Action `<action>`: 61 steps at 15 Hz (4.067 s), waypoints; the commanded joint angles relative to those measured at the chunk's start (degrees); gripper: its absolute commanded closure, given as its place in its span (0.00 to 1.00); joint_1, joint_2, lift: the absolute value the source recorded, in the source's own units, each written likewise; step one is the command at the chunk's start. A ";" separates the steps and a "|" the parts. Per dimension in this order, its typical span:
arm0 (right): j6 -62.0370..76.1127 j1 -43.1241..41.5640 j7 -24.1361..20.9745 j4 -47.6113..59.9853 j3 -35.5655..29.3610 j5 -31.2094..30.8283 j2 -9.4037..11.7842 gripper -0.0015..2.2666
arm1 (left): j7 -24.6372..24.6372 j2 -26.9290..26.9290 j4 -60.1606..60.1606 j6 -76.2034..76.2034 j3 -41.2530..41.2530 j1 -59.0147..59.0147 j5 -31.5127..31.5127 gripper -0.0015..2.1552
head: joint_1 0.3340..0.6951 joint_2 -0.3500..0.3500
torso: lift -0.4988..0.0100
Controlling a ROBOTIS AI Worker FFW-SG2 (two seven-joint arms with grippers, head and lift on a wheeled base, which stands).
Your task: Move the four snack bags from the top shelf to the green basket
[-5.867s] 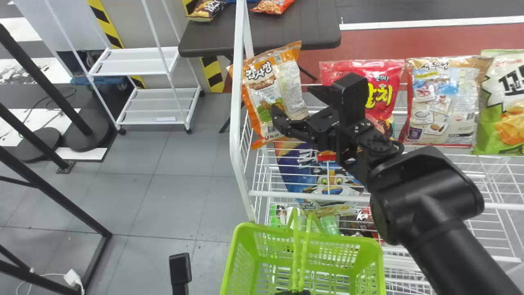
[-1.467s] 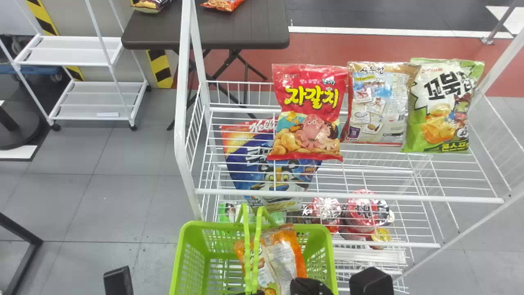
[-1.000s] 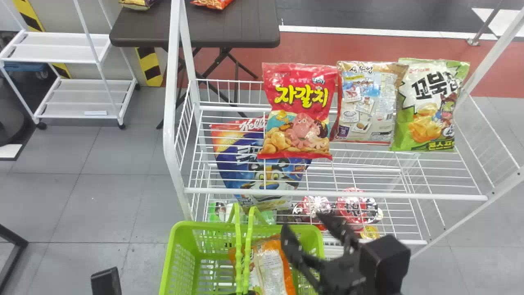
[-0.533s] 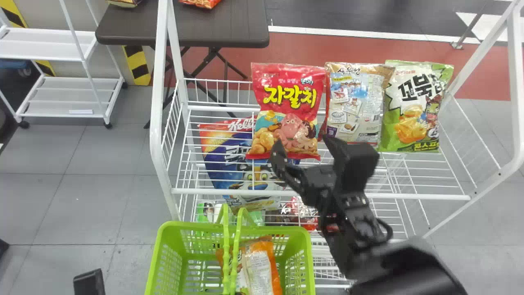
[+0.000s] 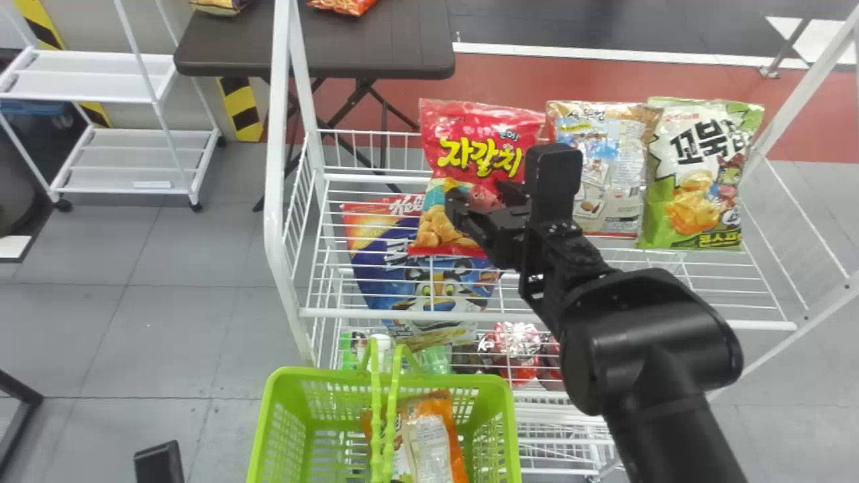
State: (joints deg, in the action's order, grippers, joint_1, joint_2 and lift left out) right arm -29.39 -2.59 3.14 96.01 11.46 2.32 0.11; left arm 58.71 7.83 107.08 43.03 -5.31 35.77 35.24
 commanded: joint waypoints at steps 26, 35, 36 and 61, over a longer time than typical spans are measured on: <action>-18.73 47.15 13.82 37.94 -7.16 3.48 7.45 0.99 | -1.67 -2.90 2.25 -1.06 1.26 1.23 -2.80 0.78 | 1.00 0.15 | 0.98; -8.71 42.31 10.74 32.14 10.16 -3.64 8.86 0.99 | -1.76 -2.73 3.75 -1.06 1.61 2.11 -3.16 0.78 | 1.00 0.55 | 0.98; -11.53 40.64 10.74 30.47 11.39 -3.73 8.86 0.99 | -1.85 -2.47 4.10 -1.06 1.61 2.20 -3.16 0.78 | 1.00 0.59 | 0.98; 32.24 38.45 7.49 24.58 -8.04 -0.04 6.13 0.03 | -2.73 -2.64 4.10 -0.88 1.88 1.40 -4.21 0.78 | 1.00 0.24 | 0.98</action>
State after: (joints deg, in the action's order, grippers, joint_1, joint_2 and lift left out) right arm 3.05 35.95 10.59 120.63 4.21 1.76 6.32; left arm 56.00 5.25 111.23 42.16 -3.43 37.31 31.08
